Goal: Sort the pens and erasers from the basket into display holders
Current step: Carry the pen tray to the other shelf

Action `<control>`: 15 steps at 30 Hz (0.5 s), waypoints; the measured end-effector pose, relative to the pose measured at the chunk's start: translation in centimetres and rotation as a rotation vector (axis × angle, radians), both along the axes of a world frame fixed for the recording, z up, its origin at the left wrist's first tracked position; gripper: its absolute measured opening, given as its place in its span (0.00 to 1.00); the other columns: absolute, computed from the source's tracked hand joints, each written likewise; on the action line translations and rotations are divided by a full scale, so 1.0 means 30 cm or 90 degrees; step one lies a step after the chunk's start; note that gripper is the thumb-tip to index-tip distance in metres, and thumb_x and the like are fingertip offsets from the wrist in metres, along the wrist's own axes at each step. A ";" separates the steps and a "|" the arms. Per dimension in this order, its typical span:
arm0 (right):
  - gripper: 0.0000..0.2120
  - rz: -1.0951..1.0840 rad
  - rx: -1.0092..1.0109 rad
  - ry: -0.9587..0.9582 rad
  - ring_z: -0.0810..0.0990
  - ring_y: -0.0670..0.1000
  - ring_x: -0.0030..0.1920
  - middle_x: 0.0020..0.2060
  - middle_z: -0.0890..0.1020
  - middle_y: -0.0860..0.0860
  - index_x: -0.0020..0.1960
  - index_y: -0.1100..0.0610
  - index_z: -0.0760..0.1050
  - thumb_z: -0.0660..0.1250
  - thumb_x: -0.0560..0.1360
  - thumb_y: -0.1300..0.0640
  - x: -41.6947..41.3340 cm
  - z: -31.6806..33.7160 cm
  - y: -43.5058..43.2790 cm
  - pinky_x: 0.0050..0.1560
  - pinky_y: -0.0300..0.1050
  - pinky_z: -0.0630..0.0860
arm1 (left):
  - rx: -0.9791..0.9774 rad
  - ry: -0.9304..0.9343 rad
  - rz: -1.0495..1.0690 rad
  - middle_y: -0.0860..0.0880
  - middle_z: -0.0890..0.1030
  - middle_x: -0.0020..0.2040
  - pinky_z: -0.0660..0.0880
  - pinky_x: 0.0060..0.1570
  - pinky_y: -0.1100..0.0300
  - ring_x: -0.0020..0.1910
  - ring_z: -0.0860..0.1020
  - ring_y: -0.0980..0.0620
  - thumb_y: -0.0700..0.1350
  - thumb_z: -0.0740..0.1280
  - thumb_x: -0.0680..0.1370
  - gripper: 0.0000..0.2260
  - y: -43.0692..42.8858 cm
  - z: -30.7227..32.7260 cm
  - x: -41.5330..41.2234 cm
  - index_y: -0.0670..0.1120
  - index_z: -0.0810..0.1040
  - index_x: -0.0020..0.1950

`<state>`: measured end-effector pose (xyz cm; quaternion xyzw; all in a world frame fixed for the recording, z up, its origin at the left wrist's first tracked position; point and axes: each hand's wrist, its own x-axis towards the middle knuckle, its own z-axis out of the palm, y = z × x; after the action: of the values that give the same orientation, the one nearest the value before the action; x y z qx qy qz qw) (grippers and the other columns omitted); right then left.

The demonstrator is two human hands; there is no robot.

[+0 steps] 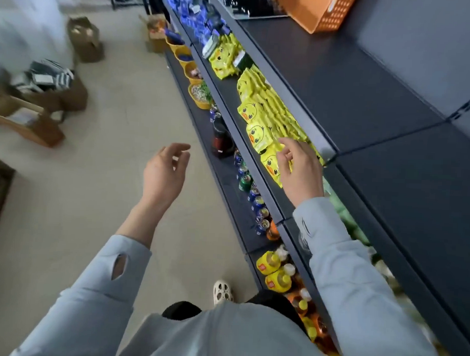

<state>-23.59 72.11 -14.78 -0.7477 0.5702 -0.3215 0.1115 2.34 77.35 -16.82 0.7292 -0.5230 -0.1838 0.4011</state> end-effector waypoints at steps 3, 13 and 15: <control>0.13 0.015 0.006 0.007 0.76 0.53 0.51 0.51 0.80 0.51 0.63 0.54 0.75 0.61 0.79 0.60 0.119 0.021 -0.212 0.51 0.44 0.70 | 0.012 -0.003 0.020 0.50 0.80 0.53 0.72 0.48 0.59 0.44 0.77 0.53 0.47 0.61 0.81 0.10 -0.185 0.006 0.126 0.51 0.79 0.59; 0.14 -0.044 -0.024 -0.005 0.77 0.56 0.53 0.51 0.80 0.54 0.62 0.57 0.76 0.62 0.78 0.62 0.569 0.093 -0.912 0.53 0.48 0.70 | -0.020 -0.055 -0.065 0.49 0.80 0.52 0.75 0.48 0.54 0.45 0.79 0.49 0.48 0.62 0.80 0.10 -0.943 0.081 0.570 0.50 0.78 0.60; 0.14 -0.088 -0.033 -0.003 0.77 0.58 0.53 0.52 0.80 0.56 0.62 0.58 0.76 0.61 0.77 0.62 0.637 0.138 -1.037 0.54 0.49 0.71 | -0.024 -0.074 -0.099 0.49 0.80 0.53 0.74 0.48 0.55 0.45 0.79 0.48 0.47 0.62 0.80 0.11 -1.098 0.122 0.652 0.50 0.78 0.61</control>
<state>-4.47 41.00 -10.65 -0.7083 0.6120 -0.3446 0.0710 21.91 44.41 -13.16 0.6884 -0.6037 -0.1616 0.3681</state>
